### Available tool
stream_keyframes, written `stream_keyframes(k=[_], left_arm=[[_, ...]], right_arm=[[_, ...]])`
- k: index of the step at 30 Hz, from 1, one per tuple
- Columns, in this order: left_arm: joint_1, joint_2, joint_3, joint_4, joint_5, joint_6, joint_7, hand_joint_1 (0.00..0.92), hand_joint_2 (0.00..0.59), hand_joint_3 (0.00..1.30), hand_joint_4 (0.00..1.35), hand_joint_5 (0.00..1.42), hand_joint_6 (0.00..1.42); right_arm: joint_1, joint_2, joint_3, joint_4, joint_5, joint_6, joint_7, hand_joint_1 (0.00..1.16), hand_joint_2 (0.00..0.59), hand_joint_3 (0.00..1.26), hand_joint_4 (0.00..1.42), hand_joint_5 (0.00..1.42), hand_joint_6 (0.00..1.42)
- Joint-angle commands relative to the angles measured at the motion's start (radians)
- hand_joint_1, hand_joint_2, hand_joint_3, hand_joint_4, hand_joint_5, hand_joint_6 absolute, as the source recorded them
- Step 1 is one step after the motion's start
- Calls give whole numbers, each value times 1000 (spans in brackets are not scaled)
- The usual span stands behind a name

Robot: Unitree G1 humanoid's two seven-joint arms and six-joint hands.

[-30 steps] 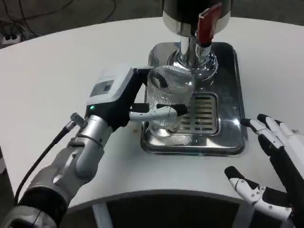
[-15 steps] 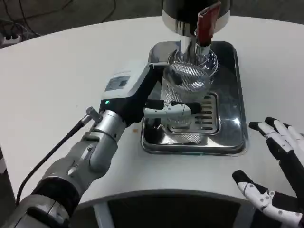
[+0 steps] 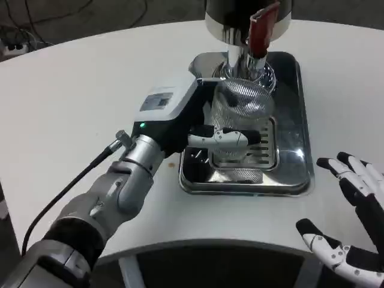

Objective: Grasp the cup under the faucet to collect the drink, then remove the cup.

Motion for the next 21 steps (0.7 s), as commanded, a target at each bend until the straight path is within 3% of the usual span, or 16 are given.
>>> stream_keyframes(k=[1, 7, 21], left_arm=[[1, 2, -7, 3, 0, 16, -39, 422, 205, 398, 469, 699, 1020], [3, 9, -4, -4, -5, 17, -82, 337, 184, 258, 290, 428, 651], [25, 25, 6, -53, -18, 0, -126, 265, 152, 204, 215, 380, 559]], right_arm=[[16, -1, 2, -20, 6, -14, 4, 398, 382, 105, 0, 0, 0], [22, -4, 8, -23, 11, -23, 2, 398, 382, 105, 0, 0, 0], [85, 14, 98, -56, 4, -75, 3, 398, 382, 105, 0, 0, 0]])
